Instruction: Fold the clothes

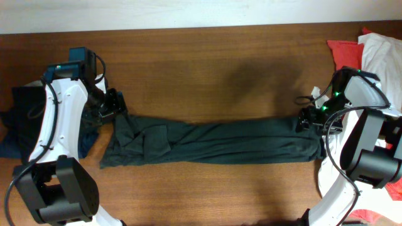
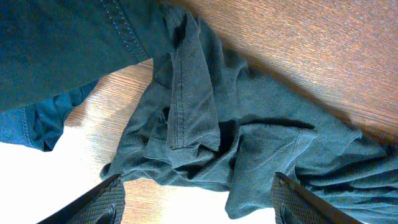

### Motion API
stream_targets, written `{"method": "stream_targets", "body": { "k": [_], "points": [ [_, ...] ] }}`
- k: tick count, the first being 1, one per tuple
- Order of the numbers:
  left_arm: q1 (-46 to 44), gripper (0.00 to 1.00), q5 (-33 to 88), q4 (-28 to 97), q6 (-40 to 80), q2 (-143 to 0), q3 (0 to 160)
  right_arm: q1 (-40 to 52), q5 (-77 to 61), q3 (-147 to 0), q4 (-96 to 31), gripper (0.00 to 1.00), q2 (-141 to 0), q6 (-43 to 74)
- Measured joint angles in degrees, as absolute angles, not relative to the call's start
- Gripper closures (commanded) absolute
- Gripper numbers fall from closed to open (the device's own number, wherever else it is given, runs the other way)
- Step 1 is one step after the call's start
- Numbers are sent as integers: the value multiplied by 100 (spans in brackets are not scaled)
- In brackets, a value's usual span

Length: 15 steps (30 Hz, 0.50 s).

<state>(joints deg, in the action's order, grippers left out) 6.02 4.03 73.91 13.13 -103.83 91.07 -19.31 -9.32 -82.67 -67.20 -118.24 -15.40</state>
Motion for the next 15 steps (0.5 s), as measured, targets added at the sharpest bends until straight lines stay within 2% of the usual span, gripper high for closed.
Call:
{"method": "stream_targets", "body": {
  "k": [6, 12, 13, 15],
  "points": [
    [602, 25, 401, 7391, 1313, -10383, 9107, -1935, -231, -8042, -6351, 19, -11834, -1216],
    [602, 23, 401, 7415, 1313, -10383, 9107, -1935, -272, -7964, -6359, 17, -11821, -1203],
    [602, 23, 401, 7417, 1313, -10383, 9107, -1935, -283, -7841, -6311, 26, -11751, -1197],
    [602, 23, 401, 7430, 1313, -10383, 9107, -1935, -279, -7603, -6165, 51, -11609, -1201]
  ]
}}
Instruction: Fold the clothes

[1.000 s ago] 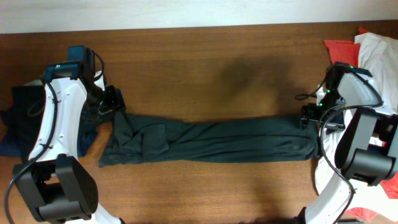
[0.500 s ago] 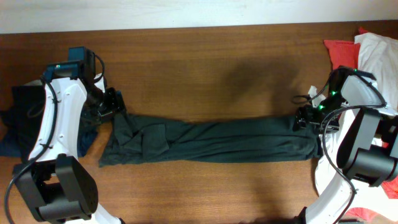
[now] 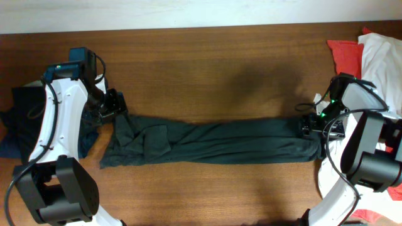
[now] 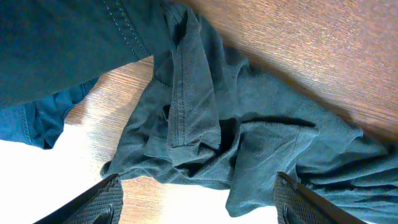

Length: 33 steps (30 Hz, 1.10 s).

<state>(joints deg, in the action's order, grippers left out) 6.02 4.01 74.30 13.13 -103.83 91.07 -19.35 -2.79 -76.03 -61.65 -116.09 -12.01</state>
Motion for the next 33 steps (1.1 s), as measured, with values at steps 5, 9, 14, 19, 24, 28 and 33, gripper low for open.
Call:
{"method": "stream_targets", "body": {
  "k": [5, 9, 14, 19, 24, 28, 33],
  "points": [
    [602, 23, 401, 7430, 1313, -10383, 9107, -1938, -541, -7505, -6278, 96, -11611, -1166],
    [602, 21, 338, 7406, 1313, -10383, 9107, -1946, -615, -8053, -6908, 96, -11828, -965],
    [602, 21, 248, 7391, 1313, -10383, 9098, -1614, -725, -9998, -8646, 96, -11911, -766],
    [602, 21, 226, 7384, 1313, -10383, 9098, 311, -1026, -10084, -8654, 96, -11911, -360],
    [602, 21, 228, 7384, 1315, -10383, 9098, 2130, -1092, -10084, -8073, 96, -11911, 244],
    [602, 21, 228, 7387, 1313, -10383, 9098, 2995, -1092, -10084, -7658, 96, -11911, 593],
    [602, 21, 228, 7387, 1313, -10383, 9098, 3146, -1090, -10084, -7721, 96, -11987, 727]
  ]
}}
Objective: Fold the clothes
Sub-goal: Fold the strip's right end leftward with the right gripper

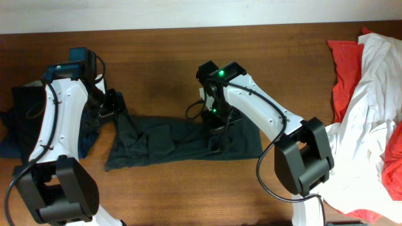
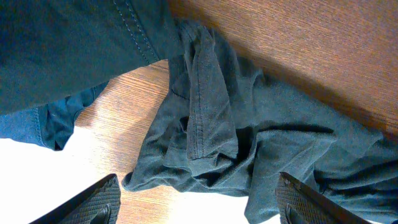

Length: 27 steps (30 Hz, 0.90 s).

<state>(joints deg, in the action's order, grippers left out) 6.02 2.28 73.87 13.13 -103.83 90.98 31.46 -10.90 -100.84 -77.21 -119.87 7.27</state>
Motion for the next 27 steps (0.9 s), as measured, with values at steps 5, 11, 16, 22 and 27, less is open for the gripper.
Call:
{"method": "stream_targets", "body": {
  "k": [5, 11, 16, 22, 27],
  "points": [
    [602, 21, 228, 7387, 1315, -10383, 9098, 3387, -1157, -10082, -7771, 50, -12009, 744],
    [602, 13, 228, 7387, 1315, -10383, 9098, 2974, -1129, -10084, -8055, 50, -12009, 727],
    [602, 3, 228, 7397, 1066, -10383, 9078, 1599, -628, -10086, -8790, 47, -11931, 753],
    [777, 4, 189, 6823, 491, -10481, 8042, 987, -454, -10084, -9011, 46, -11900, 753],
    [812, 11, 364, 5924, 403, -10934, 7140, 987, -451, -10084, -8980, 46, -11900, 751]
  ]
}}
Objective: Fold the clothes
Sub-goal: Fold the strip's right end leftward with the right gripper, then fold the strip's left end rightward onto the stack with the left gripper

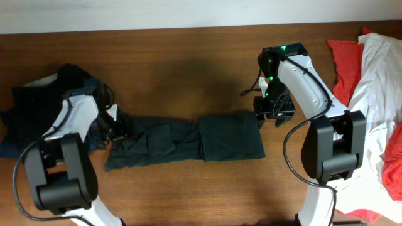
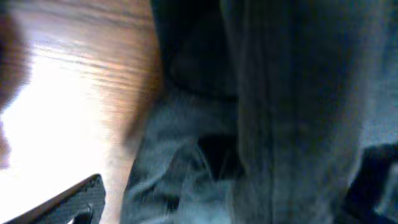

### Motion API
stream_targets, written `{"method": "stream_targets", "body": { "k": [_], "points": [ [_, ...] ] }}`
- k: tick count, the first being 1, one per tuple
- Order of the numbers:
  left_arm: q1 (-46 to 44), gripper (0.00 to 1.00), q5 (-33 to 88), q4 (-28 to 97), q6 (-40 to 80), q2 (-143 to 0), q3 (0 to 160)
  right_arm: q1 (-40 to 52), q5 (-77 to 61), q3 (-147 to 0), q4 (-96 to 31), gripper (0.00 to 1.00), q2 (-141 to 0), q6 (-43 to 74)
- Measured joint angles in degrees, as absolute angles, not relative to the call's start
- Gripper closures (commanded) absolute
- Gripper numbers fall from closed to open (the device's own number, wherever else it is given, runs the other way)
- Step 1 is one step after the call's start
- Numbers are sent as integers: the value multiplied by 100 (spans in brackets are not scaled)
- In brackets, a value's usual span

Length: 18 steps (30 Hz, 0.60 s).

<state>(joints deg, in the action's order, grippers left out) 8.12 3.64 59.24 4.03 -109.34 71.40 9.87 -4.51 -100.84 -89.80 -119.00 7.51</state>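
Note:
Dark green trousers [image 1: 182,141] lie on the table folded in half, the doubled part [image 1: 231,137] at the right. My left gripper [image 1: 117,132] sits low at the rumpled waistband end. The left wrist view is blurred and filled with the cloth [image 2: 261,124]. That gripper [image 2: 230,202] is open, one finger [image 2: 78,198] showing at the lower left. My right gripper [image 1: 274,108] hovers just off the upper right corner of the folded part. It looks open and holds nothing.
A heap of dark blue clothes [image 1: 25,110] lies at the left table edge, beside my left arm. Red and white garments [image 1: 370,56] are piled at the right edge. Bare wood [image 1: 188,69] runs behind the trousers.
My right gripper held the leg ends over the middle of the trousers. It has let them go and now stands to the right of the flat fold. My left gripper has dropped close onto the waistband.
The trousers lay stretched full length, my left gripper at the waistband and my right at the leg ends. Then the right gripper was at the middle with the leg ends. Now the legs lie doubled over and the right gripper is free.

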Motion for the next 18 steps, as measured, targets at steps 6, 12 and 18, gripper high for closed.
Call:
{"method": "stream_targets", "body": {
  "k": [6, 12, 18],
  "points": [
    [812, 98, 908, 5559, 362, -11021, 6899, 987, -451, -10084, -8936, 45, -11900, 755],
    [812, 99, 991, 5940, 294, -11059, 7467, 854, -110, -10084, -8934, 38, -11898, 666],
    [770, 99, 497, 7485, 274, -11100, 9526, 30, 47, -10084, -8908, 38, -11898, 617]
  ]
}}
